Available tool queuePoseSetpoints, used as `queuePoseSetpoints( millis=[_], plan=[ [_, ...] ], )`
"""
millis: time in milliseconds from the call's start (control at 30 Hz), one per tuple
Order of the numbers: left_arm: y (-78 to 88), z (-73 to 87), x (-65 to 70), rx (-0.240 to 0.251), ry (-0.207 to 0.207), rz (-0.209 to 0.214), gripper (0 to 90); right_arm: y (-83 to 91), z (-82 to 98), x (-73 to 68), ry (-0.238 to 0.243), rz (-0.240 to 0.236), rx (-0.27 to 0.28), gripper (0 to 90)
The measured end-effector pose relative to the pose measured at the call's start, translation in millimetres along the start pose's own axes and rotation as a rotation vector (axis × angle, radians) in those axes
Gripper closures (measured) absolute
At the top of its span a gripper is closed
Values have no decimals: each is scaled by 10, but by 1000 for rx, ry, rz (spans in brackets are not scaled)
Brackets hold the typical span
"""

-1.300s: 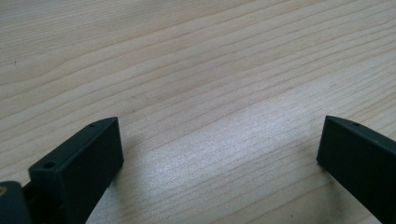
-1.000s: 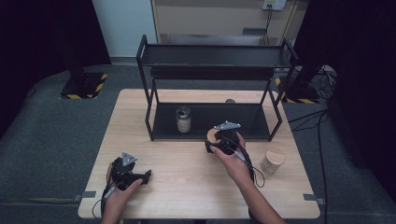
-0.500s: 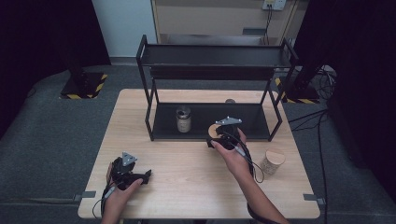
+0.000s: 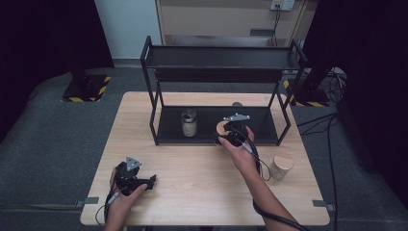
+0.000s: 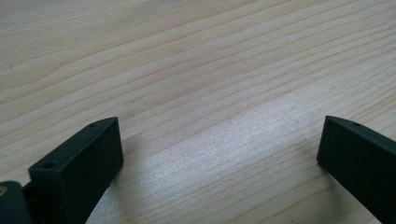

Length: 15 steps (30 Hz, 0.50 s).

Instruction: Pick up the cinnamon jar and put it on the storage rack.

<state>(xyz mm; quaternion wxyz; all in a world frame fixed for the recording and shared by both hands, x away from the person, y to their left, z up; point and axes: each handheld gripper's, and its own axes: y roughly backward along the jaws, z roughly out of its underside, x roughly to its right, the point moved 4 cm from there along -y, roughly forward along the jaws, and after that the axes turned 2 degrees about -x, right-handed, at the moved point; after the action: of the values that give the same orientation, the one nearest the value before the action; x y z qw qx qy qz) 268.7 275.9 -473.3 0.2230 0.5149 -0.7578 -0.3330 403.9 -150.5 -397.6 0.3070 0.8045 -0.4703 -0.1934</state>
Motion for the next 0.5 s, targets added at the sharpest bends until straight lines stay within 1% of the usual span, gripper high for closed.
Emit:
queuePoseSetpoints(
  millis=[200, 333, 367, 500],
  plan=[
    [0, 0, 0, 0, 0, 0, 0, -34, -63, 24, 2, 15, 7, 257],
    [0, 0, 0, 0, 0, 0, 0, -57, -88, 48, -12, 23, 9, 257],
    [0, 0, 0, 0, 0, 0, 0, -65, -94, 56, -8, 26, 7, 257],
    [0, 0, 0, 0, 0, 0, 0, -97, -123, 69, -17, 32, 4, 257]
  ],
)
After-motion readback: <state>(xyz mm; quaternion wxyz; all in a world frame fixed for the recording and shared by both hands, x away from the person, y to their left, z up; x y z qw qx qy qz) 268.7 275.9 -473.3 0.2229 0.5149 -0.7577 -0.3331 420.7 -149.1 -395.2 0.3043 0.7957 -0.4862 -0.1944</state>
